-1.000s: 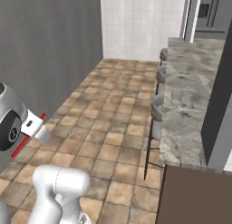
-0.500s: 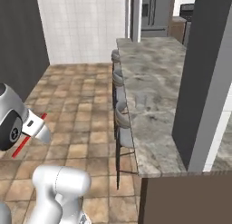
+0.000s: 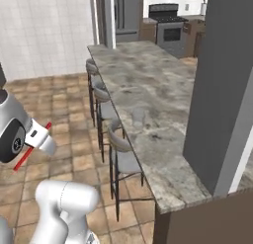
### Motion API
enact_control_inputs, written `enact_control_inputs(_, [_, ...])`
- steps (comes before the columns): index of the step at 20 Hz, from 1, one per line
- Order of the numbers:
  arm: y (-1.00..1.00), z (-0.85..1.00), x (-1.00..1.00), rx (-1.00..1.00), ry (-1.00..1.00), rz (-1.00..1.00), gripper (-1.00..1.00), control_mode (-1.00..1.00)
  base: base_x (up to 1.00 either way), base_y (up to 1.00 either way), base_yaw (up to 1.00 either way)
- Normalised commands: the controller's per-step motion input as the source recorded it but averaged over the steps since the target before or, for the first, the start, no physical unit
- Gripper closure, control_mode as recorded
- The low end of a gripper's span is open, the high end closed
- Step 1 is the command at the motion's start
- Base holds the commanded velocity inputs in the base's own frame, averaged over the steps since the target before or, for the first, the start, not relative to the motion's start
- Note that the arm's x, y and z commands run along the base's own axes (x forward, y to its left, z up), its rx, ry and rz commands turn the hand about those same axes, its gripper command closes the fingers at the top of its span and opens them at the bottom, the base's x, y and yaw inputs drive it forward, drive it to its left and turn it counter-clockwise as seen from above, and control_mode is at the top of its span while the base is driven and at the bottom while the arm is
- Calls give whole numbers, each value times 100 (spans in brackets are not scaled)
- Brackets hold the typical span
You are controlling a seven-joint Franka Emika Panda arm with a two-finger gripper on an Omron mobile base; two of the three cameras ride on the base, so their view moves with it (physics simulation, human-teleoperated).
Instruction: Take a straw from the drawer in front and place it inside the glass cup on the dining counter.
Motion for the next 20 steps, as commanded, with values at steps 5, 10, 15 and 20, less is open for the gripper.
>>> enact_control_inputs(5, [0,0,0,0,0,0,100,100,34,55,-52])
enact_control_inputs(10, [0,0,0,0,0,0,100,100,38,53,-51])
enact_control_inputs(15, [0,0,0,0,0,0,100,100,24,83,-45])
enact_control_inputs(20, [0,0,0,0,0,0,100,100,8,68,-30])
